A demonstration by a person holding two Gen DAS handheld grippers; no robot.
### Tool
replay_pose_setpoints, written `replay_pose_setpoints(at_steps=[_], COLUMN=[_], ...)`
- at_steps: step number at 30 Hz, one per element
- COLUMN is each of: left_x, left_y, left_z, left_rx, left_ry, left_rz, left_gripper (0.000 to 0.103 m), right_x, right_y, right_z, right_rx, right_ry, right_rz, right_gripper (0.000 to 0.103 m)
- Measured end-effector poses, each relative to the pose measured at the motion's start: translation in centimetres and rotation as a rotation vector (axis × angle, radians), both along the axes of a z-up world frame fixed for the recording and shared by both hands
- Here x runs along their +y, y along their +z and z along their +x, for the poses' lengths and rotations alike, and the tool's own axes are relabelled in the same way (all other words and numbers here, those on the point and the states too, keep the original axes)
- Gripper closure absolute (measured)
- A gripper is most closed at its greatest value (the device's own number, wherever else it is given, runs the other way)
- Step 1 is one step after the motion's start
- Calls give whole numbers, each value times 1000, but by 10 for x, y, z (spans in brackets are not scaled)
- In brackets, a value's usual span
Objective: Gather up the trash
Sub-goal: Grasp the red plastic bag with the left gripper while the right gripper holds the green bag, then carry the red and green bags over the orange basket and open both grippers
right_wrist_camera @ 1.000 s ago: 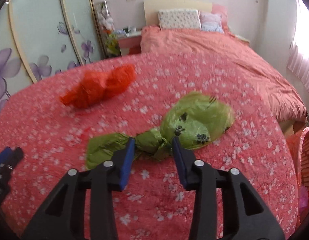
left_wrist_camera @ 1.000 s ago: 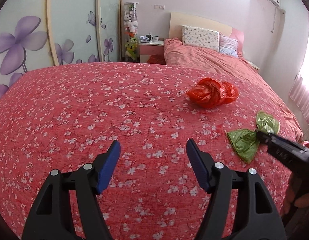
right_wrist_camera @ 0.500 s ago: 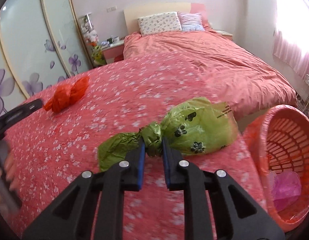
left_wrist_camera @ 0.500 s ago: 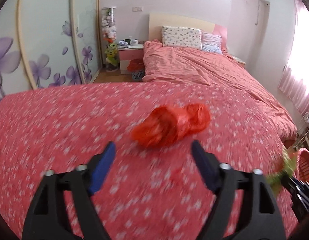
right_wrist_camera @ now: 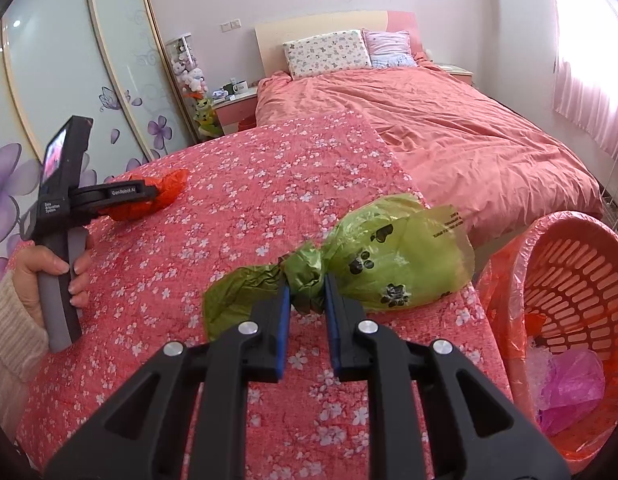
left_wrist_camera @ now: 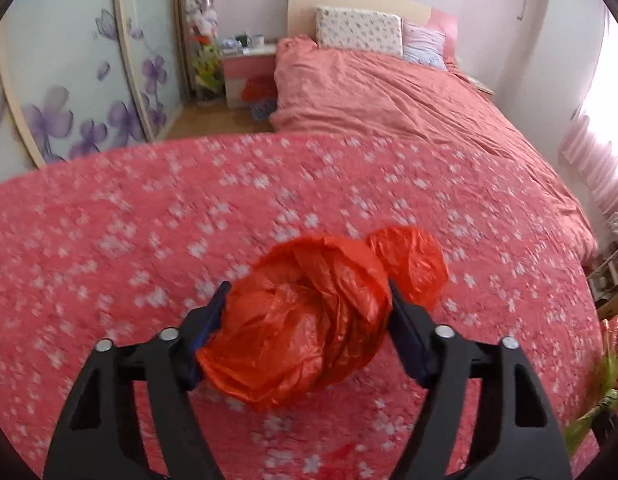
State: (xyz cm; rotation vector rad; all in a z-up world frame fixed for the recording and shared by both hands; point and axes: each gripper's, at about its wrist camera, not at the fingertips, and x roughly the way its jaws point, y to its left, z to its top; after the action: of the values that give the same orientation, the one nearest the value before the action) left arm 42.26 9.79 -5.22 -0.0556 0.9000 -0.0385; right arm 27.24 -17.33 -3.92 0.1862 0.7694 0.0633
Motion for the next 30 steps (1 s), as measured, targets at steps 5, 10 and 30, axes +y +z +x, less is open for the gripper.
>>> replay_pose_setpoints(at_steps=[5, 10, 30], left_x=[-3, -4, -68], left_y=[3, 23, 102], left_z=[-15, -44, -198], left_rx=[-27, -75, -258], left_ry=[-12, 7, -99], left_rz=[-1, 17, 53], left_gripper=[46, 46, 45], right_x=[1, 2, -32], right_y=[4, 16, 80], right_z=[-4, -18, -131], right_rx=[-14, -39, -175], right_ry=[-2, -9, -133], right_rz=[-8, -20, -98], right_gripper=[86, 86, 86])
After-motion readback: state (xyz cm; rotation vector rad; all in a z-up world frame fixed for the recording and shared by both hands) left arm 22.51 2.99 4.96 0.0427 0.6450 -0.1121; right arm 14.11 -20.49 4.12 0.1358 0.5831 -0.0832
